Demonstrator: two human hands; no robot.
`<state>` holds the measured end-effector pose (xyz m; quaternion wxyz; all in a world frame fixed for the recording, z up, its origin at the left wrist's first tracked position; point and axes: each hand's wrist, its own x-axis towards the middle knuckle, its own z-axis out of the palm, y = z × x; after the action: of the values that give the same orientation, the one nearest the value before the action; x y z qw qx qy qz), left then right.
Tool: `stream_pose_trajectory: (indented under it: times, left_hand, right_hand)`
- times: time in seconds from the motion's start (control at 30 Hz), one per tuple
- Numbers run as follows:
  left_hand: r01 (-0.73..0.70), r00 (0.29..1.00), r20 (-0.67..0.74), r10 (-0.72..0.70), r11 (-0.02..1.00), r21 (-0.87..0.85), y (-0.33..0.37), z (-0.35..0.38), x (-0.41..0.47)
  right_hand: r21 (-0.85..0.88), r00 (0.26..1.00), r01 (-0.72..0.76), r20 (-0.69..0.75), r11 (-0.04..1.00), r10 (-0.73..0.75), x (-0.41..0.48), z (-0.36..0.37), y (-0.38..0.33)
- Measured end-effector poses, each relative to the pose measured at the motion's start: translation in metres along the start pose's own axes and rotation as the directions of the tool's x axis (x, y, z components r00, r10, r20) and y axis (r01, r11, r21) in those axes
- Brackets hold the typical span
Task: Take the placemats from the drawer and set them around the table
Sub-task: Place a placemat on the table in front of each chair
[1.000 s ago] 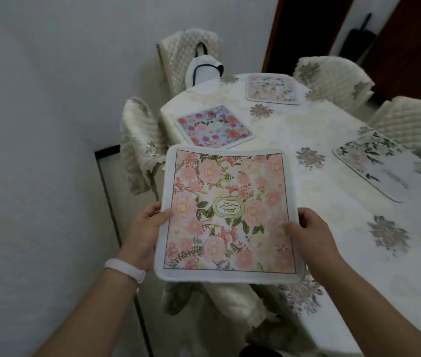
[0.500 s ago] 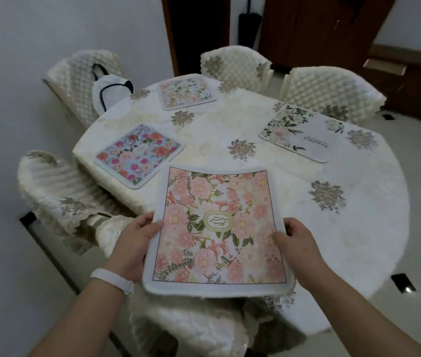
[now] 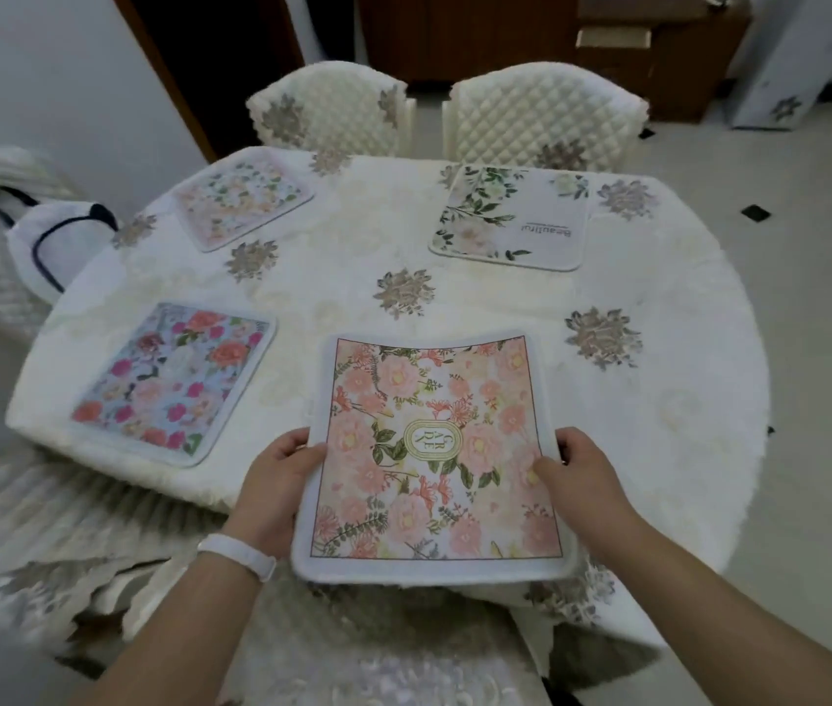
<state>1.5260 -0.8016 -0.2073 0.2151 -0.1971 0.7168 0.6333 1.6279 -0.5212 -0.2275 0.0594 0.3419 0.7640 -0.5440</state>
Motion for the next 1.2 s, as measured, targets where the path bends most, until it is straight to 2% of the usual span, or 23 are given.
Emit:
stream_pose_trajectory:
  times: [0.17, 0.33, 0.5, 0.7, 0.9, 1.07, 1.13, 1.2]
  left_hand:
    - [-0.026, 0.983, 0.182, -0.003, 0.987, 0.16, 0.012, 0.015, 0.064]
    - [-0.075, 0.961, 0.277, -0.001, 0.961, 0.266, 0.01, 0.026, 0.117]
    - [-0.048, 0.965, 0.262, -0.033, 0.953, 0.298, -0.009, 0.022, 0.149]
    - [-0.003, 0.982, 0.184, -0.045, 0.968, 0.25, -0.032, 0.013, 0.154]
    - [-0.146, 0.983, 0.156, 0.099, 0.934, 0.327, -0.041, 0.005, 0.155]
    - [-0.367, 0.93, 0.194, 0.313, 0.822, 0.436, -0.041, 0.007, 0.15]
    - [-0.463, 0.886, 0.244, 0.393, 0.745, 0.481, -0.042, 0.008, 0.15]
    - [-0.581, 0.814, 0.366, 0.451, 0.612, 0.536, -0.045, 0.013, 0.152]
  right_hand:
    - [0.003, 0.981, -0.13, -0.142, 0.991, 0.13, 0.01, 0.02, 0.017]
    - [0.052, 0.954, -0.204, -0.216, 0.978, 0.211, 0.02, 0.044, 0.026]
    - [-0.017, 0.947, -0.236, -0.226, 0.972, 0.226, 0.029, 0.062, 0.032]
    - [-0.031, 0.936, -0.253, -0.26, 0.967, 0.237, 0.034, 0.069, 0.046]
    - [-0.031, 0.942, -0.243, -0.245, 0.969, 0.229, 0.041, 0.078, 0.055]
    - [-0.062, 0.946, -0.19, -0.278, 0.98, 0.166, 0.038, 0.078, 0.061]
    - [-0.207, 0.935, -0.145, -0.349, 0.968, 0.066, 0.037, 0.078, 0.064]
    - [-0.386, 0.932, -0.062, -0.352, 0.92, -0.084, 0.04, 0.079, 0.065]
